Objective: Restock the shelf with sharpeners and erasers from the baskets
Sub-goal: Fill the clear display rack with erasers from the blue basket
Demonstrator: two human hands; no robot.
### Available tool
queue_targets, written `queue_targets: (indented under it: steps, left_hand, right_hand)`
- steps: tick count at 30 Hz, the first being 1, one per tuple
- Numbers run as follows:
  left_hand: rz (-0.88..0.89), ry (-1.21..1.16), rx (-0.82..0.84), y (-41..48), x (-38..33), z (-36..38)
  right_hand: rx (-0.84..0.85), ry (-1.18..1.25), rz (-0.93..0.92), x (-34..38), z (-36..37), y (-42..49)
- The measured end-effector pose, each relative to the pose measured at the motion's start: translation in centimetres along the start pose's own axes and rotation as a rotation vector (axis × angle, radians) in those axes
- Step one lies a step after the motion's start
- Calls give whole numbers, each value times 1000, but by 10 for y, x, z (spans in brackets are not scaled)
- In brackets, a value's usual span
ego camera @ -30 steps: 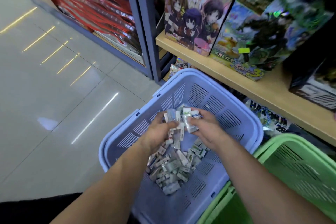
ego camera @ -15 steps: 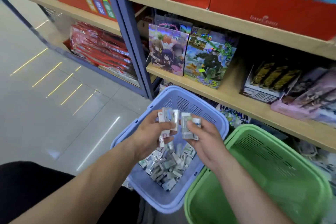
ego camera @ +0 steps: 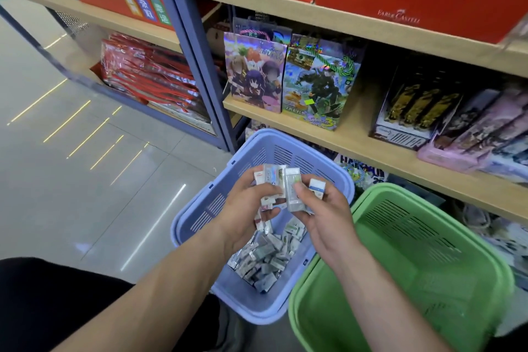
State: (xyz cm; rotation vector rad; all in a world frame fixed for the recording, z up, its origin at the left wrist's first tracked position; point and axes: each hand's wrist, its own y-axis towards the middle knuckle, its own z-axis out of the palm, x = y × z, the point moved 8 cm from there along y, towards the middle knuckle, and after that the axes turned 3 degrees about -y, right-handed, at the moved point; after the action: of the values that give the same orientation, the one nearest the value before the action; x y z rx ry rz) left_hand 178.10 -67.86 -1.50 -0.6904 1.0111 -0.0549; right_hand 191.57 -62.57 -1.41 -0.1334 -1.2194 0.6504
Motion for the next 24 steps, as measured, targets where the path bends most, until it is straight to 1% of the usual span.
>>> queue_targets:
  steps: [6,8,12,15,18,20,24]
  left_hand:
    - [-5,-20,59,6,6,10]
    - [-13,-12,49,6,9,11]
    - [-23,-15,2,9,12,7]
    - [-20,-39,-25,12,8,1]
    - [-7,-54,-29,15,6,-1]
    - [11,-5,-41,16,6,-1]
    - [51,31,-44,18,2,-2]
  right_hand:
    - [-44,-42,27,-10,-5,3]
    - [-59,-68,41,-12,-7,6]
    - [23,-65,14,-7,-1,8]
    - [60,-29,50,-11,0,8]
    - [38,-157,10,-10,-2,9]
    - [18,-247,-24,-9,-2,8]
    - [-47,-342,-59,-10,-6,5]
